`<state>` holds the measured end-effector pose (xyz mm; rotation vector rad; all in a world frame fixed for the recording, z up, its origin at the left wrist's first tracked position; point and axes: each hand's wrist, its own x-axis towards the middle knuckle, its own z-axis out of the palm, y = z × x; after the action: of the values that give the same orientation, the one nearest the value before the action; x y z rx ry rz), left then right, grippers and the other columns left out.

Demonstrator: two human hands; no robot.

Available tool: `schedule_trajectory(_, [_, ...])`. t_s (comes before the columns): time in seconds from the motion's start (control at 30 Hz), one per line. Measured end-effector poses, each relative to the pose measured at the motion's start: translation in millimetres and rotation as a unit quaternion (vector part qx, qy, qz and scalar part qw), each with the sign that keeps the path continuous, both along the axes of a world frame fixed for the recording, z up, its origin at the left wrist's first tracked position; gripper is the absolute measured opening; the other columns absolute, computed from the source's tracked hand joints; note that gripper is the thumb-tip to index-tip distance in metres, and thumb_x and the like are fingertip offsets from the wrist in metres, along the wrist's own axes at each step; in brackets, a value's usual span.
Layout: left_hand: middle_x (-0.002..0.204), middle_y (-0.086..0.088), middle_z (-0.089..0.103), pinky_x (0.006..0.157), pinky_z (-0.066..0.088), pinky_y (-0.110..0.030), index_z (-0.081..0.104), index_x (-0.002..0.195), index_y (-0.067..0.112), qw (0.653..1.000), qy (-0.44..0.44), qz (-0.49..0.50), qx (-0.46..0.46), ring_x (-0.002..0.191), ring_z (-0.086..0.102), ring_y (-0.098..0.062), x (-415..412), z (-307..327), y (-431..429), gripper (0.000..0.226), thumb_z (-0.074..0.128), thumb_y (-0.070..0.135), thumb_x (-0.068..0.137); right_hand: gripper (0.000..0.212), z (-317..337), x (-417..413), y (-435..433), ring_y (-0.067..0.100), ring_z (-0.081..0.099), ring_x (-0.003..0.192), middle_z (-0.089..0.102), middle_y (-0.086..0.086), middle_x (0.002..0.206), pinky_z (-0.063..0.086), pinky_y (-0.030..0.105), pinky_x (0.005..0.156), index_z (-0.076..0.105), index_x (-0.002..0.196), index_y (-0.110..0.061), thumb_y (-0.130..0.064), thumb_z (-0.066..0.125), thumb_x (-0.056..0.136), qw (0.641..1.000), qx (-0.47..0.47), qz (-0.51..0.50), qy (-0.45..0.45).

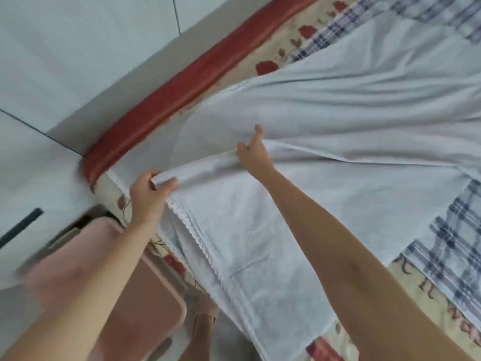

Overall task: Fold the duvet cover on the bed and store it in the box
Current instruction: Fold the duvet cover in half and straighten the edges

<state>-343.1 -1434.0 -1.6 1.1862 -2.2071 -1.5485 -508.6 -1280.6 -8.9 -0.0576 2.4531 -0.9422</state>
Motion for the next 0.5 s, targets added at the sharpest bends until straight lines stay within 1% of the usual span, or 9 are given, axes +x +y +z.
schedule_trajectory(0.03, [0.072, 0.002, 0.055, 0.053, 0.036, -0.006, 0.064, 0.096, 0.005, 1.0, -0.008, 0.009, -0.003, 0.065, 0.05, -0.011, -8.2, -19.3, -11.1, 0.018, 0.071, 0.013, 0.082, 0.069, -18.2, -5.5, -5.2, 0.017, 0.048, 0.063, 0.047, 0.0, 0.07, 0.041, 0.031, 0.059, 0.002, 0.152, -0.012, -0.016, 0.041, 0.095, 1.0, 0.001, 0.017, -0.017])
schedule_trajectory(0.07, [0.076, -0.002, 0.056, 0.051, 0.036, -0.005, 0.064, 0.099, 0.001, 1.0, -0.014, 0.013, -0.004, 0.069, 0.051, -0.015, -14.9, -37.5, -20.8, 0.02, 0.07, 0.011, 0.082, 0.064, -31.7, -8.0, -6.9, 0.018, 0.051, 0.072, 0.051, 0.003, 0.079, 0.046, 0.033, 0.068, 0.007, 0.151, -0.009, -0.016, 0.041, 0.096, 0.999, 0.016, 0.045, -0.018])
schedule_trajectory(0.1, [0.079, -0.004, 0.056, 0.05, 0.035, -0.007, 0.064, 0.1, -0.001, 1.0, -0.021, 0.021, 0.002, 0.074, 0.052, -0.017, -20.4, -55.6, -28.2, 0.02, 0.068, 0.01, 0.084, 0.06, -44.0, -10.9, -4.4, 0.023, 0.054, 0.088, 0.054, 0.009, 0.096, 0.047, 0.037, 0.082, 0.014, 0.15, -0.008, -0.014, 0.041, 0.096, 0.996, 0.041, 0.078, -0.002])
schedule_trajectory(0.13, [0.08, -0.004, 0.056, 0.052, 0.036, -0.012, 0.063, 0.099, -0.002, 0.999, -0.032, 0.027, -0.002, 0.076, 0.052, -0.019, -25.1, -69.1, -31.3, 0.019, 0.066, 0.01, 0.085, 0.055, -52.8, -13.9, 3.8, 0.028, 0.052, 0.105, 0.051, 0.014, 0.116, 0.044, 0.04, 0.092, 0.021, 0.148, -0.008, -0.012, 0.04, 0.096, 0.992, 0.075, 0.105, 0.016])
schedule_trajectory(0.17, [0.08, -0.006, 0.055, 0.056, 0.036, -0.019, 0.063, 0.098, -0.003, 0.998, -0.045, 0.037, -0.006, 0.077, 0.052, -0.022, -28.1, -83.1, -33.6, 0.019, 0.065, 0.012, 0.087, 0.054, -59.8, -17.9, 14.7, 0.032, 0.048, 0.116, 0.044, 0.016, 0.129, 0.042, 0.041, 0.095, 0.025, 0.146, -0.01, -0.007, 0.04, 0.094, 0.986, 0.109, 0.118, 0.037])
schedule_trajectory(0.2, [0.082, -0.008, 0.055, 0.061, 0.035, -0.024, 0.062, 0.097, -0.004, 0.997, -0.055, 0.049, -0.007, 0.08, 0.054, -0.026, -31.6, -93.6, -34.5, 0.021, 0.065, 0.015, 0.087, 0.057, -63.3, -21.4, 26.4, 0.034, 0.046, 0.118, 0.039, 0.014, 0.135, 0.041, 0.042, 0.092, 0.028, 0.145, -0.014, -0.003, 0.041, 0.091, 0.983, 0.131, 0.114, 0.053])
schedule_trajectory(0.3, [0.098, -0.012, 0.056, 0.072, 0.037, -0.028, 0.059, 0.105, -0.002, 0.994, -0.074, 0.081, -0.004, 0.087, 0.052, -0.024, -41.6, -110.0, -31.9, 0.031, 0.065, 0.024, 0.088, 0.064, -68.1, -34.9, 63.3, 0.035, 0.052, 0.105, 0.036, 0.009, 0.132, 0.041, 0.036, 0.071, 0.031, 0.143, -0.02, 0.004, 0.042, 0.085, 0.965, 0.216, 0.094, 0.115])
schedule_trajectory(0.4, [0.092, -0.011, 0.054, 0.066, 0.031, -0.026, 0.058, 0.103, -0.004, 0.991, -0.092, 0.097, -0.029, 0.081, 0.048, -0.022, -41.8, -116.5, -31.0, 0.029, 0.059, 0.023, 0.092, 0.055, -73.4, -50.7, 87.5, 0.036, 0.055, 0.089, 0.034, 0.01, 0.126, 0.034, 0.032, 0.06, 0.038, 0.136, -0.018, 0.005, 0.041, 0.087, 0.953, 0.265, 0.027, 0.141])
schedule_trajectory(0.5, [0.091, -0.022, 0.058, 0.065, 0.031, -0.027, 0.059, 0.099, -0.008, 0.989, -0.095, 0.104, -0.051, 0.083, 0.052, -0.033, -39.9, -120.6, -31.6, 0.03, 0.055, 0.021, 0.094, 0.04, -76.8, -71.0, 107.5, 0.032, 0.053, 0.079, 0.036, 0.008, 0.121, 0.031, 0.031, 0.056, 0.05, 0.119, -0.014, 0.004, 0.04, 0.085, 0.944, 0.293, -0.013, 0.149])
